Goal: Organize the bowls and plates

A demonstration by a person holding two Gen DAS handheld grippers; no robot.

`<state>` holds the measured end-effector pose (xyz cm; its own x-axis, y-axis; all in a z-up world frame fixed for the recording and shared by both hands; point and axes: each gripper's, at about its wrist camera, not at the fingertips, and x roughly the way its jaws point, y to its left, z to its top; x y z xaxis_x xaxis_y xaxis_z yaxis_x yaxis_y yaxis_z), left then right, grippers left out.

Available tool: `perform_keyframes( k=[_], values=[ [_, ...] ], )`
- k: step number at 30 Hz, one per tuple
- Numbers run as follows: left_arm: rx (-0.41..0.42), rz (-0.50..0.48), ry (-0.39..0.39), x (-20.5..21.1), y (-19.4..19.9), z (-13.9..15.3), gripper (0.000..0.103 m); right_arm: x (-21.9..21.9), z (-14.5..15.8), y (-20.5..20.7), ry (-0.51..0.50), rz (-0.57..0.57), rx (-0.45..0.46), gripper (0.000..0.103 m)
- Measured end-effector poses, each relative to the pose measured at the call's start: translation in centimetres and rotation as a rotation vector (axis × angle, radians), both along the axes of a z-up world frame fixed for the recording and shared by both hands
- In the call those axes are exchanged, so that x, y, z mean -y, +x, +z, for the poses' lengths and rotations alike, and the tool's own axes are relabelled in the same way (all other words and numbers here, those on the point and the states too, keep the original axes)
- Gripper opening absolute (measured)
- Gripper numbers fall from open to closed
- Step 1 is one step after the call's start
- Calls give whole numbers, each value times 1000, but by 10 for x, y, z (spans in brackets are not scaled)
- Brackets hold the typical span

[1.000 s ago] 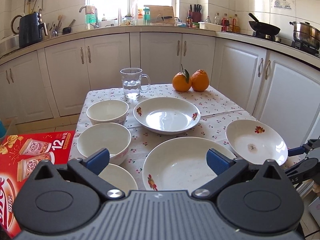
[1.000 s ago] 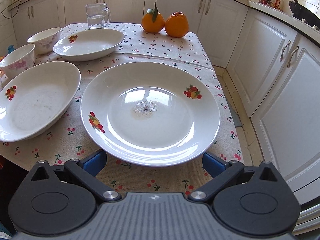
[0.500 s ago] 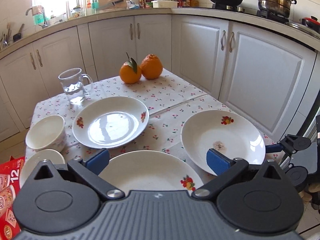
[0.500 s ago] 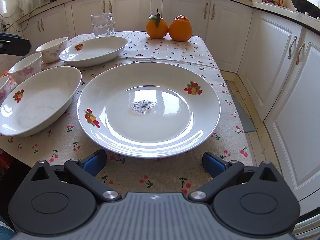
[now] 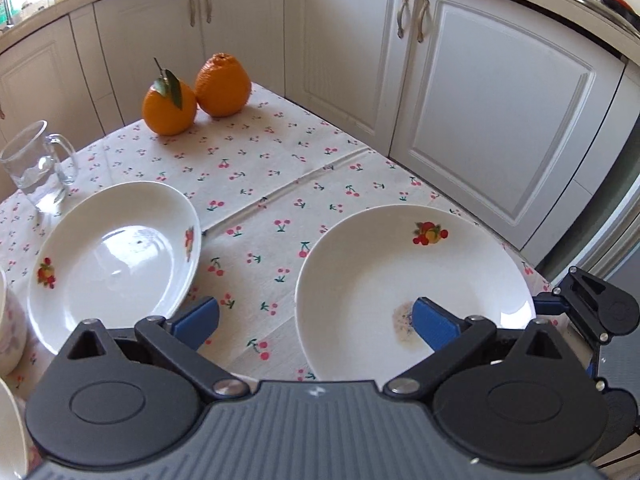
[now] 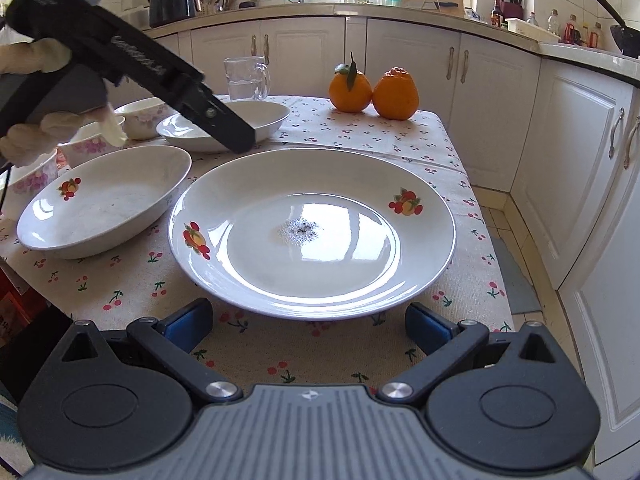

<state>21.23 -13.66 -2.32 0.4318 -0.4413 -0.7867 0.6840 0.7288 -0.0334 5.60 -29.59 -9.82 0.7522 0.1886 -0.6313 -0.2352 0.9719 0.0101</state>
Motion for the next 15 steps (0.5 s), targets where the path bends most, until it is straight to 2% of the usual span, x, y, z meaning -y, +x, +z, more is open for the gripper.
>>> perform_keyframes(
  k=[6,8,15],
  values=[
    [-55,-68,42,25,17,-15,97,12,-2,0,4,22,23,103],
    [-85,-87,54,31,22,-20,89,14,-2,1,4,33,24,103],
    [-144,-116,78,41,32,-31,77,19,-1,5,-3,68,10,103]
  ],
)
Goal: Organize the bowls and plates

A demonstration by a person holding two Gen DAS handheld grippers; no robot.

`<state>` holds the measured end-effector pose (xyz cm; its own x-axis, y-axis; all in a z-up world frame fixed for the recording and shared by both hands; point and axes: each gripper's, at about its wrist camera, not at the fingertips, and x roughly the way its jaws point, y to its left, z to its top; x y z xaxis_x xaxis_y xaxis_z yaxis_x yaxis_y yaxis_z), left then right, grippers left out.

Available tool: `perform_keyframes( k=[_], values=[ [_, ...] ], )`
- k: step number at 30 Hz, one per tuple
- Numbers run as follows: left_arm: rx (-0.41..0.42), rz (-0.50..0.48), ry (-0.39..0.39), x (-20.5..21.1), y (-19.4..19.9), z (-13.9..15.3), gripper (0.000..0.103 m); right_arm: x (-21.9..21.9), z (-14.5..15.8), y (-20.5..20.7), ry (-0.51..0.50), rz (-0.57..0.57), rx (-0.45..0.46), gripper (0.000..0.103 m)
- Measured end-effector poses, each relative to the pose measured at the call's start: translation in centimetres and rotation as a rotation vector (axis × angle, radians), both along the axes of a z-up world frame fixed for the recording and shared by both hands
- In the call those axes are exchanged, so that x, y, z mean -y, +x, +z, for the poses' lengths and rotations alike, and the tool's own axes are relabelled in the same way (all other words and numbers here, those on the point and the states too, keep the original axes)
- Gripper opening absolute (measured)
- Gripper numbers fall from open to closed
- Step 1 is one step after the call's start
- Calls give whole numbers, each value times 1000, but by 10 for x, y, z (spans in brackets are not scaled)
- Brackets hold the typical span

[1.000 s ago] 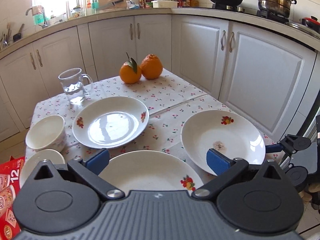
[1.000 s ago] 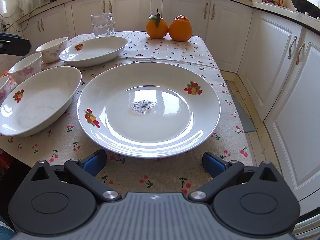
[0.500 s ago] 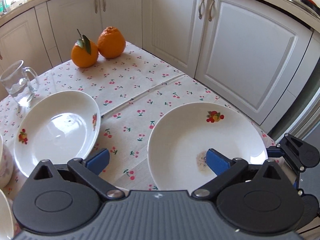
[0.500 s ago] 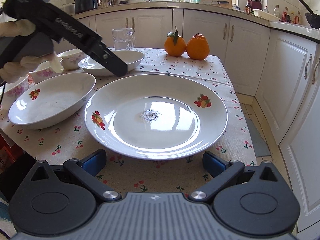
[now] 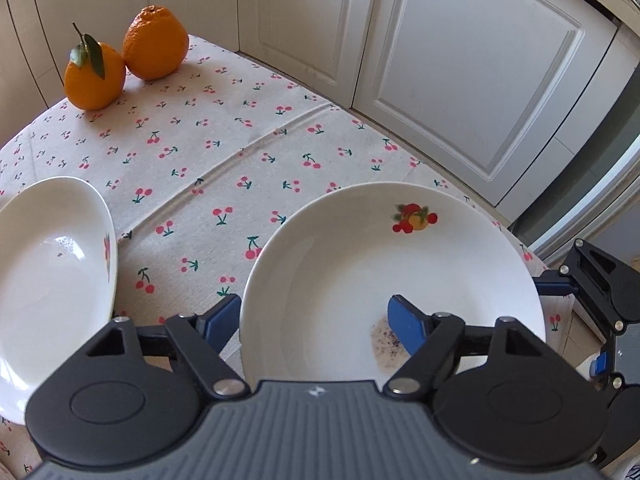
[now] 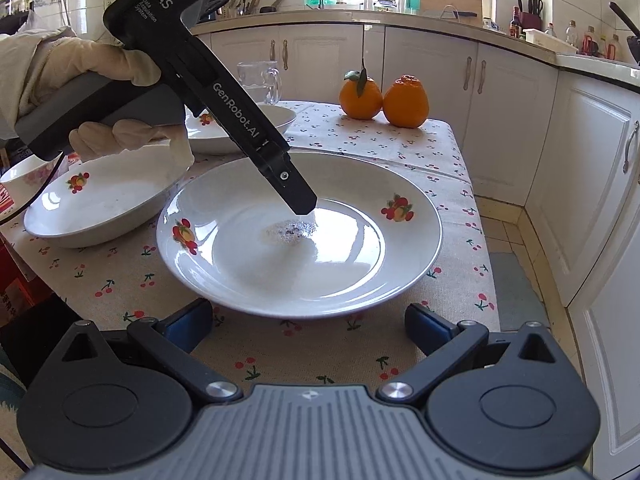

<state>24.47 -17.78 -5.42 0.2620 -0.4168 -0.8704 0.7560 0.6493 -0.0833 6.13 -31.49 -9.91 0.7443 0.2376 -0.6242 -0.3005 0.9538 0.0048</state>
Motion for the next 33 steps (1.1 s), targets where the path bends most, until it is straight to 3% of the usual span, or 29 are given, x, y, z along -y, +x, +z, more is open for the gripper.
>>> perform_keyframes(
  k=[14,33],
  values=[
    [-28,-27,25,5,10,-3,64,0,7,3,-11,66,-13,95],
    [-11,-36,1,20,47,-2,63,14,11,45,-66,93,-60,95]
  ],
)
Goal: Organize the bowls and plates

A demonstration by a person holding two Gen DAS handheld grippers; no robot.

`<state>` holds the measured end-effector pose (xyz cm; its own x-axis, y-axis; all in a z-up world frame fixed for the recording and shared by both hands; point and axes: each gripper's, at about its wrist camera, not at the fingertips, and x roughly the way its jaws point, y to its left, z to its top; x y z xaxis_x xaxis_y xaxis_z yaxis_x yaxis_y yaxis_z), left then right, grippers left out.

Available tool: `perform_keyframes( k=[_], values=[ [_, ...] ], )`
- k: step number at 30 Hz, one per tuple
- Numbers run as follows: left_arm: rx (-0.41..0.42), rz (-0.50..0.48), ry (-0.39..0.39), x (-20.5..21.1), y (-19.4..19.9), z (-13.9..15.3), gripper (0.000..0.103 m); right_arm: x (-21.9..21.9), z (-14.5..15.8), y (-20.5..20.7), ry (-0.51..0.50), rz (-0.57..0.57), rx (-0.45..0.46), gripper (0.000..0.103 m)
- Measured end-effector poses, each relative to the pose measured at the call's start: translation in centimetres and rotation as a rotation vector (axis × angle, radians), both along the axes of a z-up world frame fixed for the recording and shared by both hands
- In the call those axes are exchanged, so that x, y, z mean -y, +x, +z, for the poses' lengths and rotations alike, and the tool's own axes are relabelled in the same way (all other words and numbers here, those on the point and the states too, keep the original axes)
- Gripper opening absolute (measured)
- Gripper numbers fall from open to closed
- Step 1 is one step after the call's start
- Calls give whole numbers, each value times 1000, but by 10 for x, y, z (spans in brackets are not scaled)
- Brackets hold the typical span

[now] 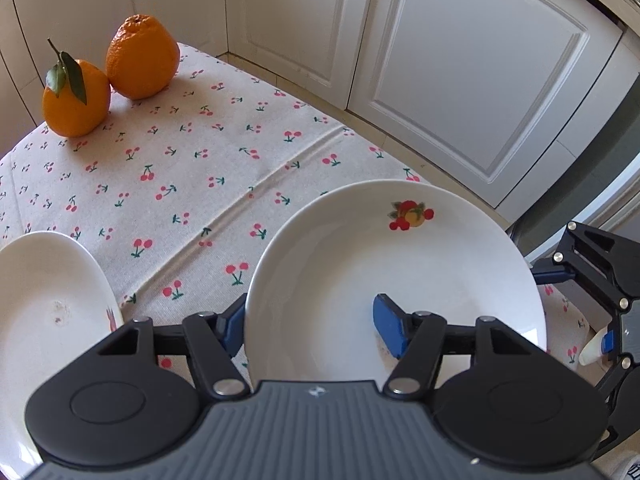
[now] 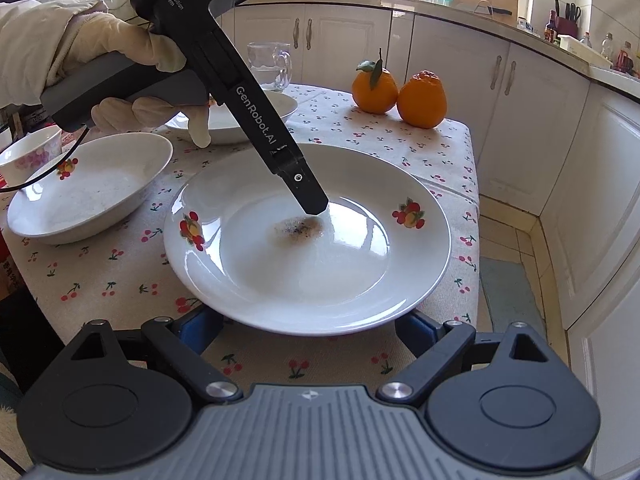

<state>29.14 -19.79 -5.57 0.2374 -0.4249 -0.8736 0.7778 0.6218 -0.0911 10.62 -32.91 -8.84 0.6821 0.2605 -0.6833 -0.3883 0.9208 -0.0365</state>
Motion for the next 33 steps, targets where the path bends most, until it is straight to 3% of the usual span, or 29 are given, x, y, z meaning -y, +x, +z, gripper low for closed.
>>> perform_keyframes(
  k=[12,27,30,33],
  values=[
    [12,10,-15,19,36,-4,63,23,0,41,24,-19,-19,95],
    [28,31,-30,25,54,-2,63,27,-2,58,21,-45,-13,95],
    [26,34,-41,24,53,-2,67,27,-1,56,21,-51,-14,96],
    [41,38,-49,21,48,4,77,27,2,55,35,-55,-11,103]
  ],
)
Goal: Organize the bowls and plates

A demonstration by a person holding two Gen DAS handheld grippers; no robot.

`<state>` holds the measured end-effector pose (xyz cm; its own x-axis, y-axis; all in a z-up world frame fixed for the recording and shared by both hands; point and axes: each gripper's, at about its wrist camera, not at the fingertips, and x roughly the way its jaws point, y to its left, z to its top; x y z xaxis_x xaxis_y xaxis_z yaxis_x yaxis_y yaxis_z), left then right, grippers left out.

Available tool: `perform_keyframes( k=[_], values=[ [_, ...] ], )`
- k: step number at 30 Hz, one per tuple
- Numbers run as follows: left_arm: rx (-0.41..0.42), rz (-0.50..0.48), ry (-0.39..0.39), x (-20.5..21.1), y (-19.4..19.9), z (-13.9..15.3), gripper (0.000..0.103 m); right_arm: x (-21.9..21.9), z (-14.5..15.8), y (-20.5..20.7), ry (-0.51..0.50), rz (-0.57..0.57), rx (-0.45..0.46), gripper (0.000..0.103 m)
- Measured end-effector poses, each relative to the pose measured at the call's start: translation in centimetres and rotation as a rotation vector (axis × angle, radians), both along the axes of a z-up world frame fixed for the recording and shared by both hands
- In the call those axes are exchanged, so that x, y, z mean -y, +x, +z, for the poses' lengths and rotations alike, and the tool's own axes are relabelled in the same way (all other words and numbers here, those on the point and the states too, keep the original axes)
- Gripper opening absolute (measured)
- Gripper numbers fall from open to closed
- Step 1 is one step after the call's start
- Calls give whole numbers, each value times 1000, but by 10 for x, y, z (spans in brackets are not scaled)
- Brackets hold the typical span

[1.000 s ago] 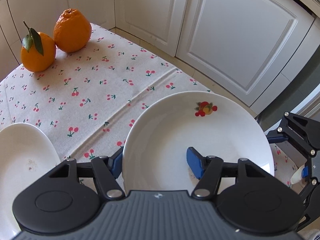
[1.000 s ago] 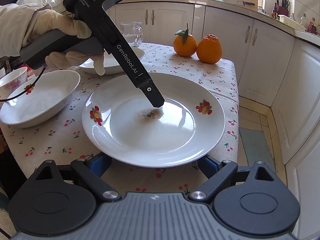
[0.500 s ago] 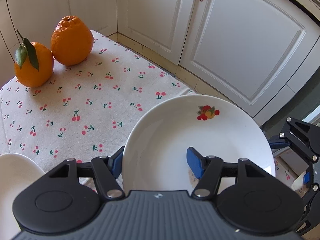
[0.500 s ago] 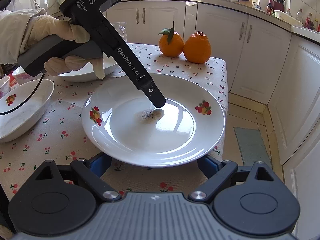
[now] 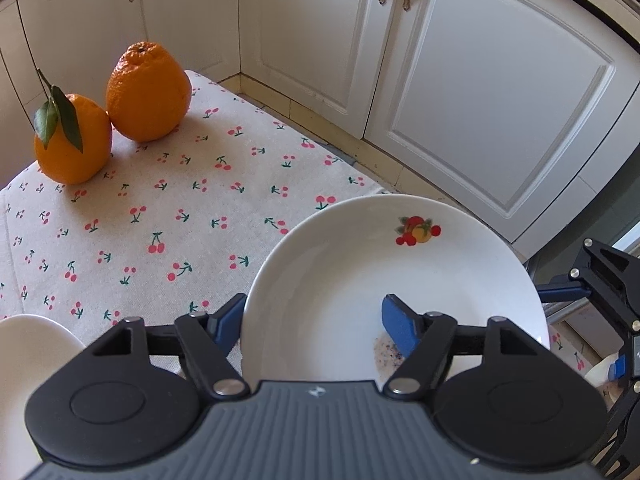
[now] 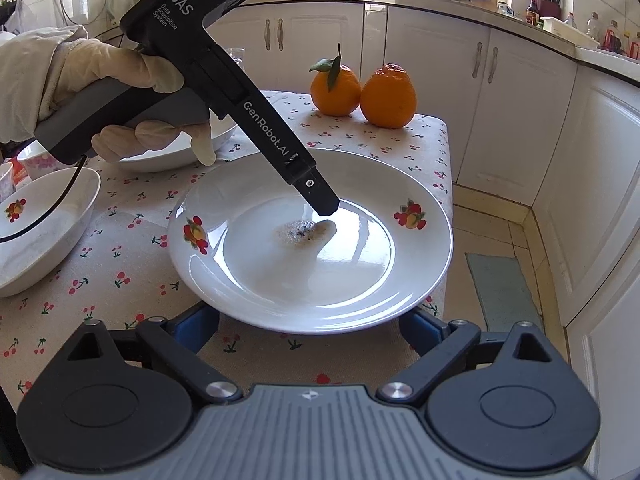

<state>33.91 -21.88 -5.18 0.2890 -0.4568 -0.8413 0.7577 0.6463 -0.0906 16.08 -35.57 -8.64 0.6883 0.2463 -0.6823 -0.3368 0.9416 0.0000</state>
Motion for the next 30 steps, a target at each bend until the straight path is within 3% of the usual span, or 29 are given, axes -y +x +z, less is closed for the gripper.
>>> perform_keyframes(
  k=[2,7,16,19,30],
  values=[
    [18,3,-13,-4,-6,8,84,-1,5,-3,9,-13,-2,103],
    [95,20,-54,-21,-35,41,90,-12,14,-22,-15,-29,-4,103],
    [266,102,-116,-80,-106,89,91,-54,38,-63,-8,-14,51,103],
    [334,128,-102,-105,-135,91,92,-66,43,-74,2,-17,72,103],
    [421,267,-50,-192,-236,60,93,-103,41,-101,41,-18,90,103]
  ],
)
